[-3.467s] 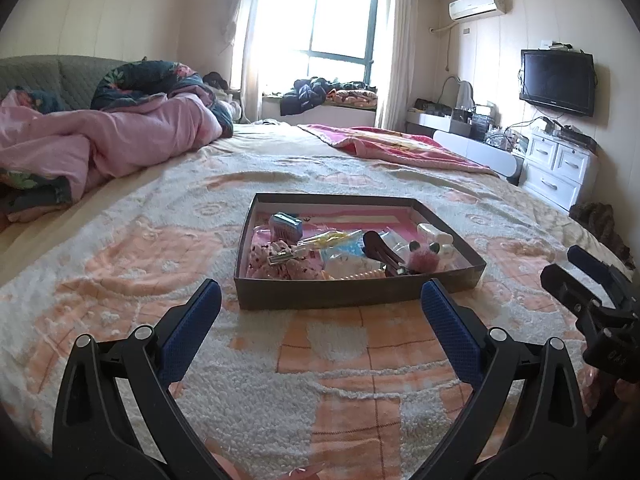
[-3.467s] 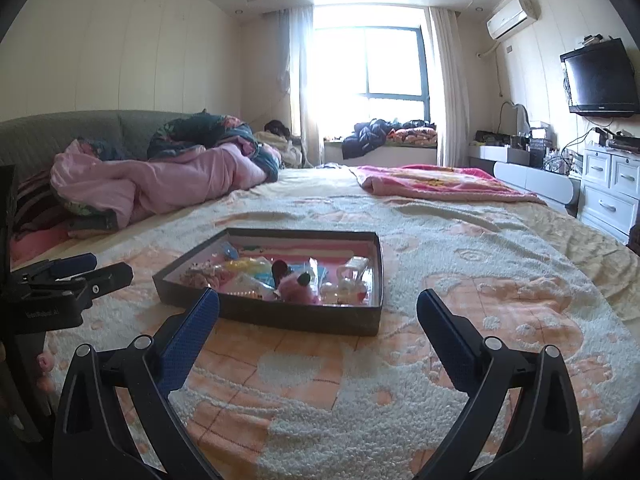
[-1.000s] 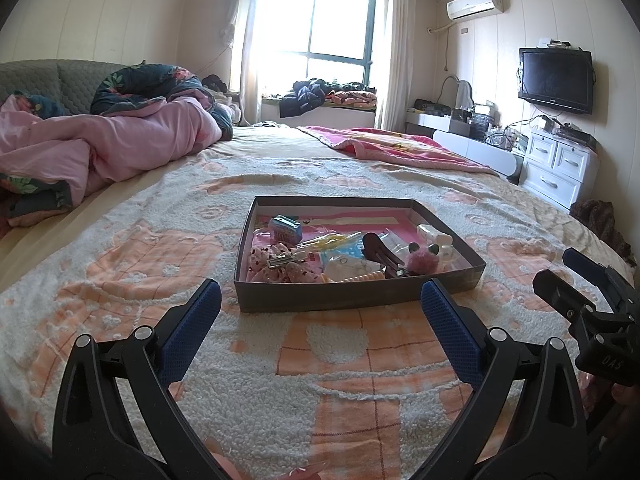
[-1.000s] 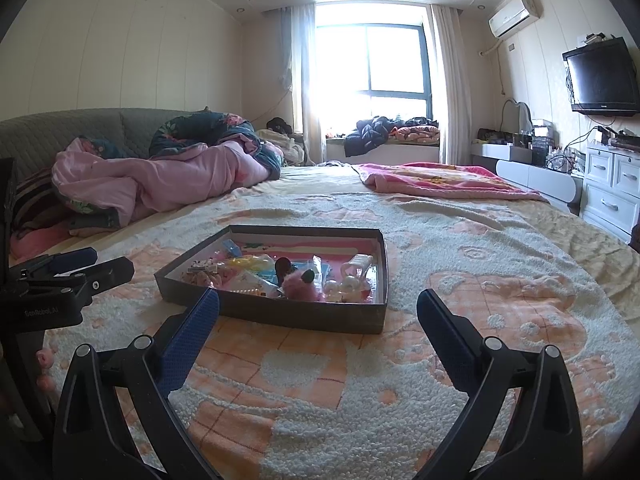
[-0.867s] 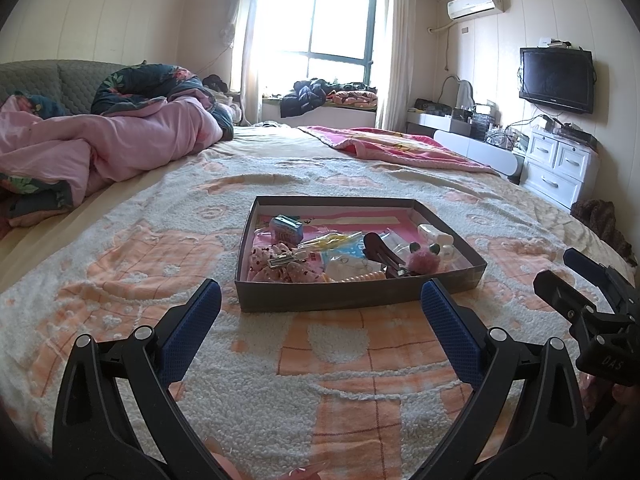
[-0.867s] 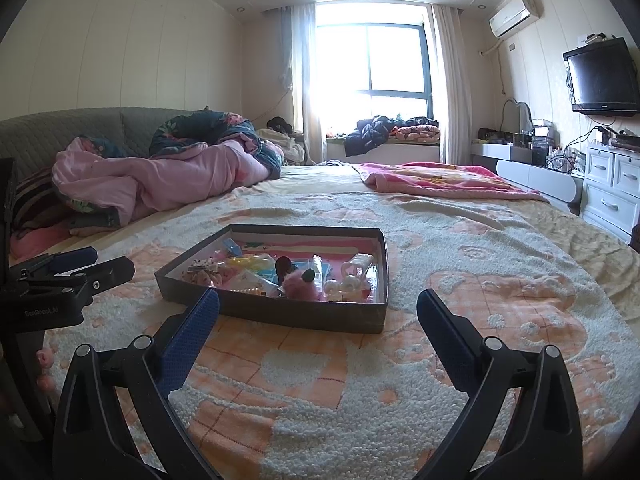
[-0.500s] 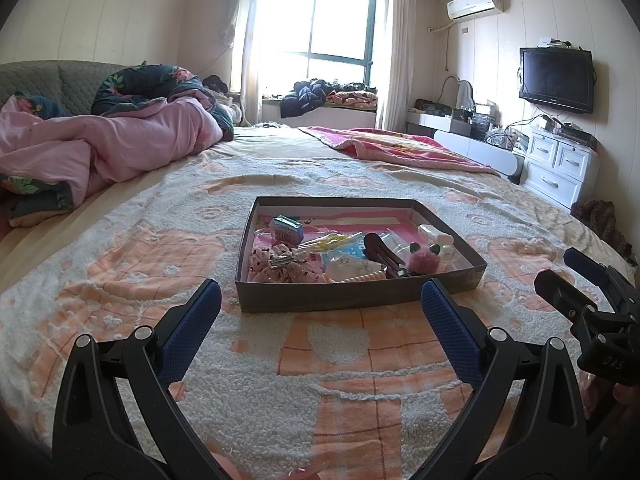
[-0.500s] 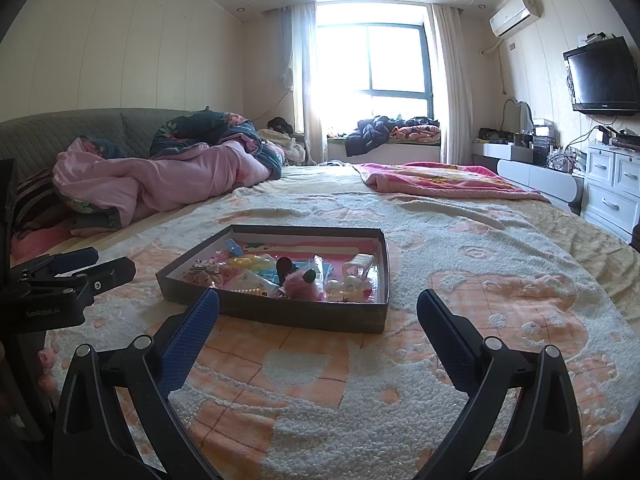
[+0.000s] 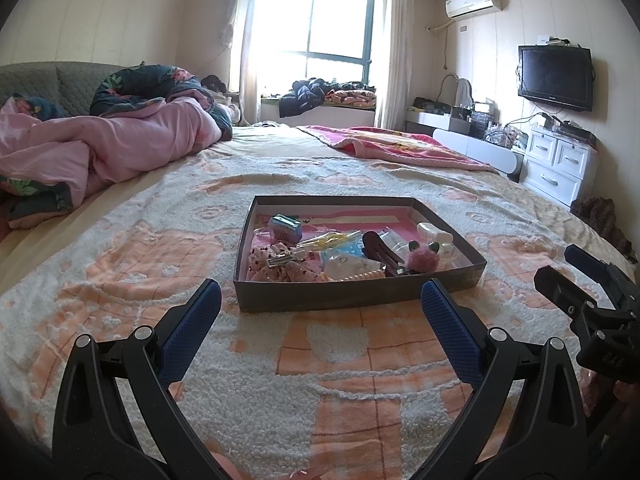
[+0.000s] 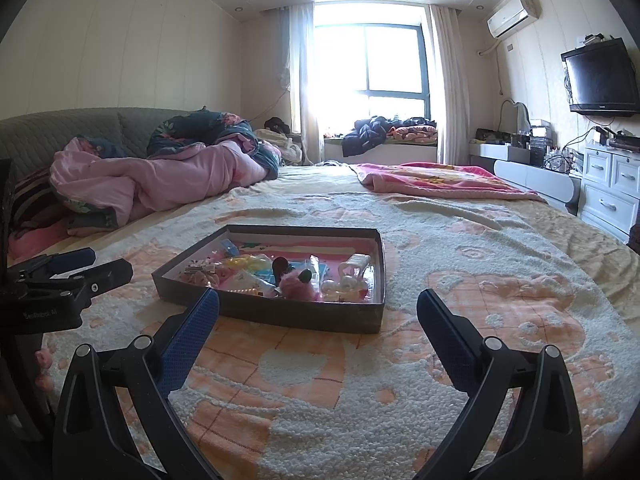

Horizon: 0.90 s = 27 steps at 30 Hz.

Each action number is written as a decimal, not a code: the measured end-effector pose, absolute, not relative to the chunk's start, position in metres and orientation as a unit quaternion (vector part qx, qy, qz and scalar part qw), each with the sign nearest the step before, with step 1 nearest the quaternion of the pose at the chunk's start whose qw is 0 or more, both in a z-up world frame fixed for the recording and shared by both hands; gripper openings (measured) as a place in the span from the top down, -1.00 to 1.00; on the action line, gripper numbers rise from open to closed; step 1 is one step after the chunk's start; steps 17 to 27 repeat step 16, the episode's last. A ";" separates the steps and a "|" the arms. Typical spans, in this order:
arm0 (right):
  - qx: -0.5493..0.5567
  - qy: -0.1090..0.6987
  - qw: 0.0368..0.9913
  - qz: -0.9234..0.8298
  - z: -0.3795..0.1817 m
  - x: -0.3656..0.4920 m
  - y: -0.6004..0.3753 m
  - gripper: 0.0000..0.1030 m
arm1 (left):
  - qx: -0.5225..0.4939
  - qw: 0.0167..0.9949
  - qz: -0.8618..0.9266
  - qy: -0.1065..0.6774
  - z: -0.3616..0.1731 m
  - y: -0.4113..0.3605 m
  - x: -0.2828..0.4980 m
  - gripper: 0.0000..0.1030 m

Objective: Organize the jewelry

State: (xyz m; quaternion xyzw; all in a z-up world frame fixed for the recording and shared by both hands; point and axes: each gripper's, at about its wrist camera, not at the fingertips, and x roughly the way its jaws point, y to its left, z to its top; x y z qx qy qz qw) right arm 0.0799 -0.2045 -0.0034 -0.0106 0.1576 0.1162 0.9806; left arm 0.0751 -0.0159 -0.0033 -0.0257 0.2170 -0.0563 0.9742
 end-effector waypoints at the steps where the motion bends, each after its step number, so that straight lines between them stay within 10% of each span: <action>1: -0.010 0.157 0.981 0.114 -0.003 0.079 -0.205 -0.87 | -0.025 0.974 -0.054 0.216 -0.003 -0.015 0.075 -0.78; 27: 0.065 0.297 0.948 -0.094 -0.009 0.186 -0.308 -0.87 | -0.110 0.915 0.122 0.370 -0.023 0.099 0.157 -0.78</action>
